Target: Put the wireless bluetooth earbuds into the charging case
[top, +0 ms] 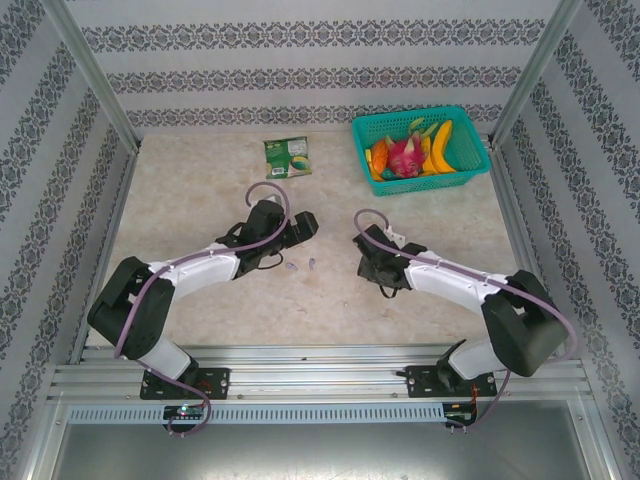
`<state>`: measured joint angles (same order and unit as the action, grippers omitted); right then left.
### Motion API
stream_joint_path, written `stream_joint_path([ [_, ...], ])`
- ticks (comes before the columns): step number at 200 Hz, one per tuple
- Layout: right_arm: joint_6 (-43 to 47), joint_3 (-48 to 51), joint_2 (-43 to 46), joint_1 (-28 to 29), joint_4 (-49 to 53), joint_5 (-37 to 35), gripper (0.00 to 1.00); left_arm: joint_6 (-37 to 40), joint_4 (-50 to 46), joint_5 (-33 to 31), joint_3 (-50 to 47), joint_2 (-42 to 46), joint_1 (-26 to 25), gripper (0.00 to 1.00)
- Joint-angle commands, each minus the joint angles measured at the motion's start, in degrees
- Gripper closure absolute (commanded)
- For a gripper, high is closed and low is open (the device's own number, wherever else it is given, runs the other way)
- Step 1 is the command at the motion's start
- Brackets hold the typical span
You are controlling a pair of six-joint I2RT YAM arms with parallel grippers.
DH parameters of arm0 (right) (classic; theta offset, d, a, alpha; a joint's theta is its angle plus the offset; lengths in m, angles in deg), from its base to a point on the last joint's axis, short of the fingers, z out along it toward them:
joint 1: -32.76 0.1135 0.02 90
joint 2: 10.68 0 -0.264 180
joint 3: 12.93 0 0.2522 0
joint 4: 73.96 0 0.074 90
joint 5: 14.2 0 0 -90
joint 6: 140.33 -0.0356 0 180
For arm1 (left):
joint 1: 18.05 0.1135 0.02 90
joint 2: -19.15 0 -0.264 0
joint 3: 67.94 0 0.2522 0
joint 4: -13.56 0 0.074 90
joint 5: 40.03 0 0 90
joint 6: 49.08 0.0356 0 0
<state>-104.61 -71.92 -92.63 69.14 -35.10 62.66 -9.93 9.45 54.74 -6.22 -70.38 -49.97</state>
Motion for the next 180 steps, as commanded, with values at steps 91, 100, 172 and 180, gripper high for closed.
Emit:
stream_joint_path([
  [91,-8.59,-12.56,-2.16,-11.34,-3.19,13.34,0.60,6.89,33.96,2.77,-11.92,0.39,-6.92,0.00],
  [100,-9.86,-12.51,-2.69,-11.71,-4.10,14.41,0.60,7.31,36.49,2.75,-11.94,-0.77,-7.67,0.00],
  [172,-17.12,-13.55,-5.32,-12.60,-8.40,19.60,0.60,7.85,49.00,5.91,-8.08,-11.99,-10.83,0.09],
  [180,-17.56,-13.70,-5.41,-12.61,-8.58,19.82,0.60,7.58,50.02,6.02,-7.68,-13.08,-11.04,0.11],
])
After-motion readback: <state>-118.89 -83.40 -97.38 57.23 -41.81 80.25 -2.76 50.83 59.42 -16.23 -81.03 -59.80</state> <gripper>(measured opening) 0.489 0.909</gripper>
